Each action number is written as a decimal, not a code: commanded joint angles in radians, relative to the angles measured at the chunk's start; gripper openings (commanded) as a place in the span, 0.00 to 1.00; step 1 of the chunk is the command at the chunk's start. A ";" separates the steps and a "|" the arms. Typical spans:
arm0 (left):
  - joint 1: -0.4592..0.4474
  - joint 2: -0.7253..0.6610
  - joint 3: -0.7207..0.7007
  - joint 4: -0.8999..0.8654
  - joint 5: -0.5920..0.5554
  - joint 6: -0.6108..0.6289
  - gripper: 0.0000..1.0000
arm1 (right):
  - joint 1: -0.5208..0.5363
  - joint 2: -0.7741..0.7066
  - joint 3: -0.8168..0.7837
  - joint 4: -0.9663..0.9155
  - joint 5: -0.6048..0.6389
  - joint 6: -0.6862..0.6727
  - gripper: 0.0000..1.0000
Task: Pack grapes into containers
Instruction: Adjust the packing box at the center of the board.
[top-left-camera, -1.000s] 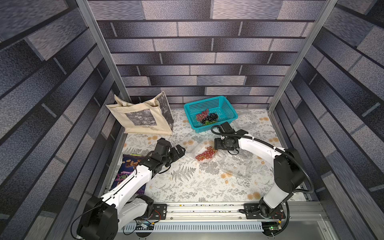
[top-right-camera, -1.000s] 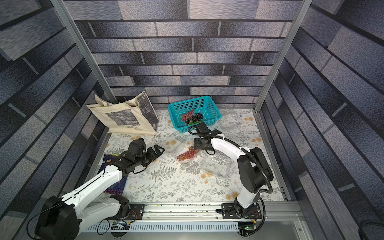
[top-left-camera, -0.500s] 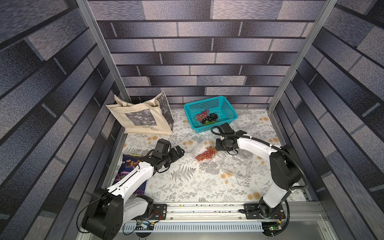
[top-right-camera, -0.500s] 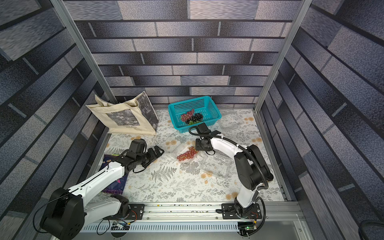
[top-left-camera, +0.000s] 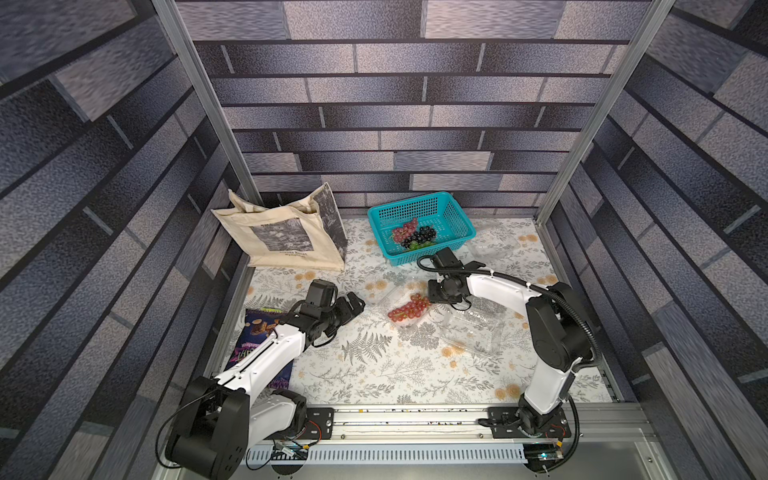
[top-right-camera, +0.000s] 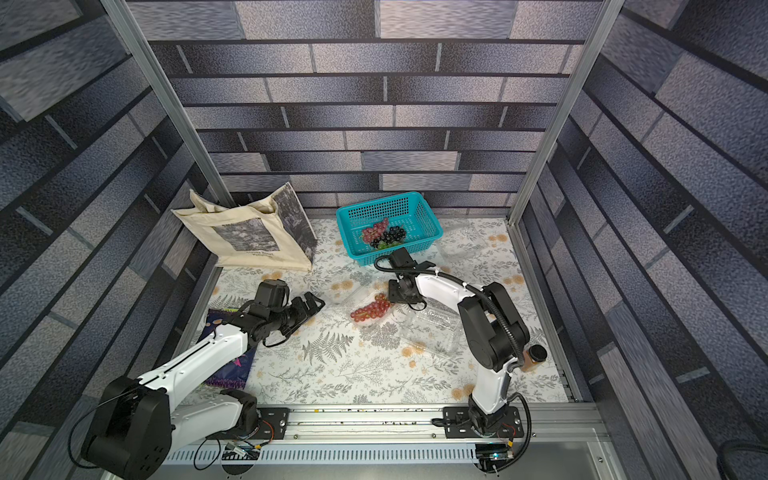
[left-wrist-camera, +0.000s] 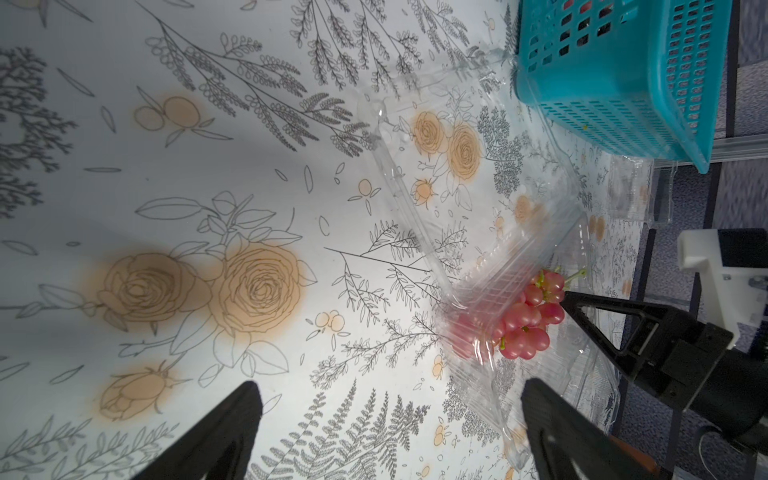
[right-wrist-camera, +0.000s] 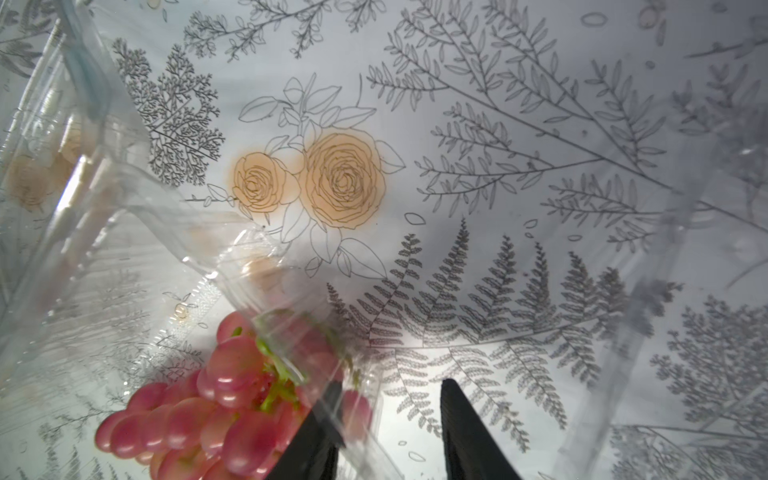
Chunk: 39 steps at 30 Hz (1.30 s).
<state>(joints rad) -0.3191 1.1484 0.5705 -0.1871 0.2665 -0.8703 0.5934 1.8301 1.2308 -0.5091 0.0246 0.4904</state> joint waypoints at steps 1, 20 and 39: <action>0.008 -0.010 -0.014 0.008 0.016 0.024 1.00 | 0.045 0.042 0.082 -0.006 0.009 -0.004 0.41; 0.122 -0.069 0.121 -0.240 -0.129 0.129 1.00 | 0.117 -0.016 0.247 -0.063 0.061 -0.036 0.80; 0.234 0.322 0.403 -0.097 -0.103 0.431 1.00 | 0.210 -0.086 -0.015 0.142 -0.132 0.162 1.00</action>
<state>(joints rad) -0.1120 1.4422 0.9363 -0.3103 0.1497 -0.5262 0.7849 1.7267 1.2179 -0.4164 -0.0814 0.6167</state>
